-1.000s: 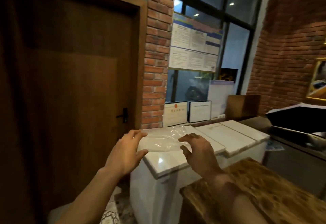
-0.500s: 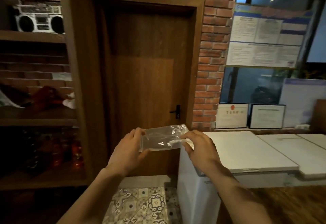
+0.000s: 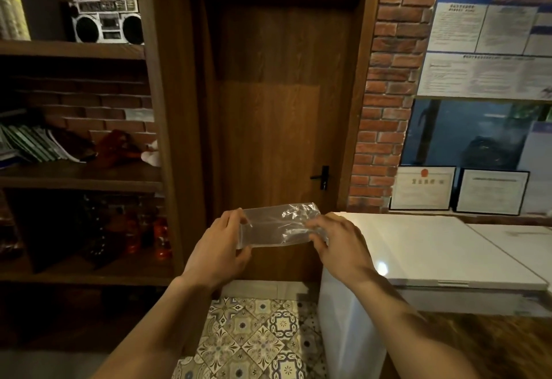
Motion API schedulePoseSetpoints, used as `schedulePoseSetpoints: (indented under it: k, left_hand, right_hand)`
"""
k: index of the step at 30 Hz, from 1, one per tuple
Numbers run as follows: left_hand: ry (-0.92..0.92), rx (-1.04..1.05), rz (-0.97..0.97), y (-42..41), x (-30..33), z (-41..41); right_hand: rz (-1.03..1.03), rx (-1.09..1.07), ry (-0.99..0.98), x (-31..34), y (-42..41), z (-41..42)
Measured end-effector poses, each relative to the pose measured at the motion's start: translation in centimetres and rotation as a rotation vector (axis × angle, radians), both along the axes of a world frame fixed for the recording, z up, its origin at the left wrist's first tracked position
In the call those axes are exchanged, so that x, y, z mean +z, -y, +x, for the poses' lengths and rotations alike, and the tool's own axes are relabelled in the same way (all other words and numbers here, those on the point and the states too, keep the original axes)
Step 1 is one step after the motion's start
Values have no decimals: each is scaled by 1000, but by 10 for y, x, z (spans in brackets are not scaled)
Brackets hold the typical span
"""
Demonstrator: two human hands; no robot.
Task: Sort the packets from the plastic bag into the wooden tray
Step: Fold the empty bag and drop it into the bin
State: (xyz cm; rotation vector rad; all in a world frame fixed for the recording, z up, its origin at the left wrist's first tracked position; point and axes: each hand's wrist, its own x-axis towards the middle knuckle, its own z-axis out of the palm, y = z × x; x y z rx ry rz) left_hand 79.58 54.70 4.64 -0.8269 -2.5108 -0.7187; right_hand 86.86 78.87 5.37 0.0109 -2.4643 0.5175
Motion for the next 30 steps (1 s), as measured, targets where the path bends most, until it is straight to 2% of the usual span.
schedulePoseSetpoints:
  k: [14, 19, 30]
  left_hand:
    - [27, 25, -21, 14, -39, -30]
    - [44, 46, -31, 29, -60, -50]
    - [142, 33, -79, 48, -109, -79]
  right_hand:
    - [-44, -48, 65, -36, 14, -29]
    - [11, -2, 35, -56, 28, -48]
    - [34, -71, 144, -95, 50, -75]
